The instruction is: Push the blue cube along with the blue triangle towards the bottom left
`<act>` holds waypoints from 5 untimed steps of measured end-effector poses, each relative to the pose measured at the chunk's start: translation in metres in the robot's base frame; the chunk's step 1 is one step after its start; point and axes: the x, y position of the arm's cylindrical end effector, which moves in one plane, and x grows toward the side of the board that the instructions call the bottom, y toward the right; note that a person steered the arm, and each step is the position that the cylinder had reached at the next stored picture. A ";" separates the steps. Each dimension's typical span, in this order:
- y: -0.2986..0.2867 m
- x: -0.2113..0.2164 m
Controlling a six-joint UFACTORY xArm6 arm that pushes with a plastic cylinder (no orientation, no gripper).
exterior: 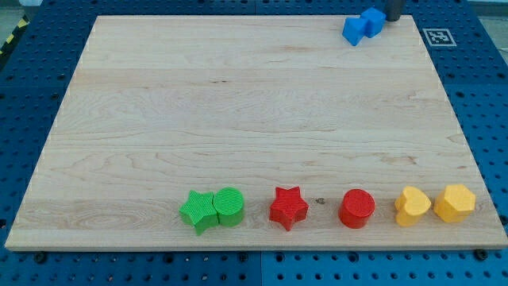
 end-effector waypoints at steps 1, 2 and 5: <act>-0.022 0.006; -0.023 0.025; -0.058 0.031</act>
